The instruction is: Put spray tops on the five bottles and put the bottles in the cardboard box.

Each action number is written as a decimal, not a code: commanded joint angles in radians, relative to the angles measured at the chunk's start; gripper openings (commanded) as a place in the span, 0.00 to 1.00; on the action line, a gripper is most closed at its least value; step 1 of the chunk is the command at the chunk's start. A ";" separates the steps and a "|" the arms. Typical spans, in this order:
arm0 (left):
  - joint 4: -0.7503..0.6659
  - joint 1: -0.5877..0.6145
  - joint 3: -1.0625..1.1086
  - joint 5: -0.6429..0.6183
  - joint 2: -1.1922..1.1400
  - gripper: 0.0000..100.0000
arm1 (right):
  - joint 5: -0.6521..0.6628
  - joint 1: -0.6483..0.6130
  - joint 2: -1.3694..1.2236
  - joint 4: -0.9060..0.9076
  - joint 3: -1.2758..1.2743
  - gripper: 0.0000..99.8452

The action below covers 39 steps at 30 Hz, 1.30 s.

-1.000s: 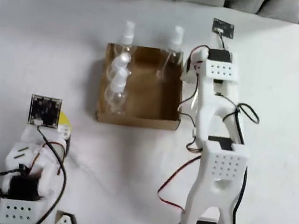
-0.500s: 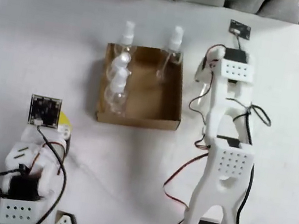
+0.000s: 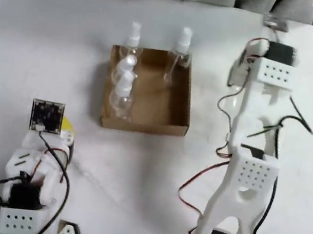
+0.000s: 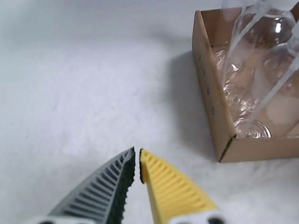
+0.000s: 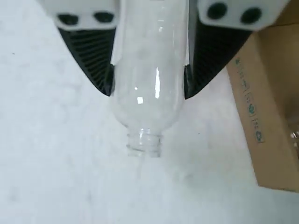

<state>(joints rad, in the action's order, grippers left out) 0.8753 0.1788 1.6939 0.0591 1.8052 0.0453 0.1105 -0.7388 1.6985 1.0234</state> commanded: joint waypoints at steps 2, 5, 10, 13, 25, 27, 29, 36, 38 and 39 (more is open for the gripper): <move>-0.011 0.012 -0.002 0.009 0.008 0.02 | 0.012 0.035 0.202 0.031 -0.092 0.02; -0.011 0.012 -0.002 0.009 0.008 0.02 | 0.014 0.036 0.325 0.028 -0.235 0.02; -0.011 0.012 -0.002 0.009 0.008 0.02 | 0.163 0.042 0.522 0.028 -0.477 0.02; -0.011 0.012 -0.002 0.009 0.008 0.02 | 0.259 0.068 0.630 0.028 -0.620 0.02; -0.011 0.012 -0.002 0.009 0.008 0.02 | 0.543 0.294 0.865 -0.030 -1.074 0.02; -0.011 0.012 -0.002 0.009 0.008 0.02 | 0.572 0.343 0.878 -0.091 -1.143 0.02; -0.011 0.012 -0.002 0.009 0.008 0.02 | 0.614 0.390 0.892 -0.162 -1.206 0.02; 0.005 0.012 -0.002 0.009 0.008 0.02 | 0.741 0.486 0.894 -0.437 -1.430 0.03; 0.006 0.012 -0.002 0.009 0.008 0.02 | 0.769 0.490 0.894 -0.541 -1.508 0.03; 0.008 0.012 -0.002 0.009 0.008 0.02 | 0.779 0.490 0.894 -0.591 -1.542 0.03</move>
<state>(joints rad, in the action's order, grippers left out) 0.8753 0.1788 1.6939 0.0591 1.8052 0.7848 0.5861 0.1143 1.2398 -0.4603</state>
